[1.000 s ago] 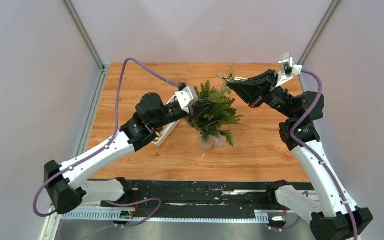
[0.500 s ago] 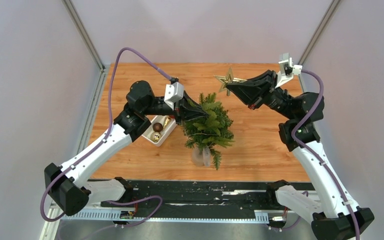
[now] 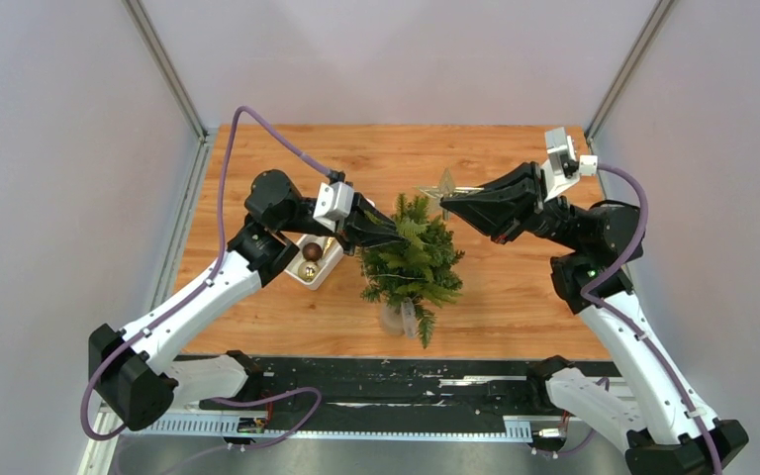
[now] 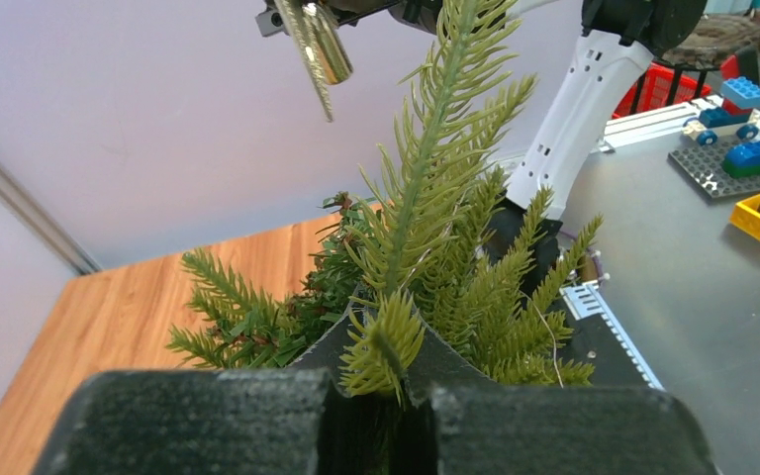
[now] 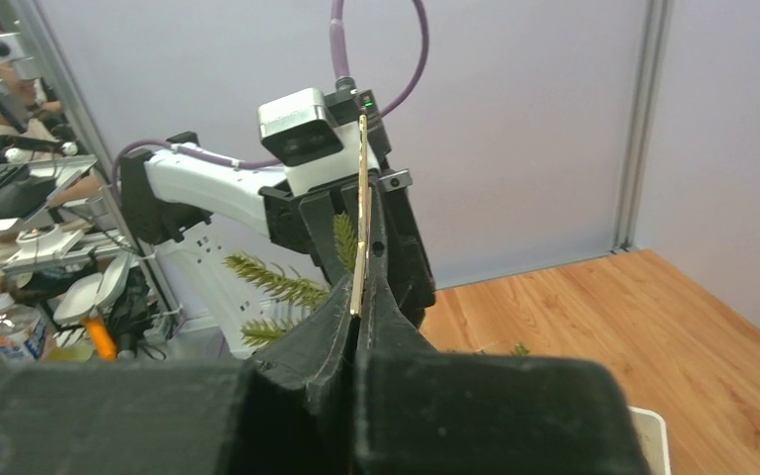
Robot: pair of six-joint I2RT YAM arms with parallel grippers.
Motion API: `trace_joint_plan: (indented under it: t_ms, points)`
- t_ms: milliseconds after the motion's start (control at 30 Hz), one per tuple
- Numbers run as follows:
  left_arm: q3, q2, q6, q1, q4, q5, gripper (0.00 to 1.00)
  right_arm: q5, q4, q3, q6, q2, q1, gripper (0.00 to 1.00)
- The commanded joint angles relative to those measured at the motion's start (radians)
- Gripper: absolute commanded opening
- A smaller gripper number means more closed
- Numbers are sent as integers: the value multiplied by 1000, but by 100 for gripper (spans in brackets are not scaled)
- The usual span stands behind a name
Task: Decorate the small christmas tree
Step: Adjust the Christmas tree at the center of the board.
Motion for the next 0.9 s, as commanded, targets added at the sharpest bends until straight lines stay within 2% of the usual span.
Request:
trace_joint_plan:
  t_ms: [0, 167, 300, 367, 467, 567, 700, 867]
  points:
    - [-16, -33, 62, 5, 156, 26, 0, -27, 33, -12, -48, -20, 56, 0]
    - [-32, -30, 31, 5, 234, 54, 0, -1, 4, -19, -115, -25, 124, 0]
    - [-31, -33, 42, 4, 208, 46, 0, 89, -40, -62, -188, -78, 125, 0]
    - [-35, -34, 56, 4, 194, 31, 0, 85, -29, -65, -176, -69, 125, 0]
    - [-36, -30, 53, 3, 203, 18, 0, 80, 58, -90, -99, -34, 125, 0]
    - [-43, -33, 59, 4, 212, 17, 0, 159, 244, -159, -32, -28, 125, 0]
    - [-50, -34, 56, 4, 215, 4, 0, 220, 385, -210, 44, -4, 126, 0]
    - [-48, -33, 56, 4, 209, 1, 0, 248, 408, -214, 39, -11, 126, 0]
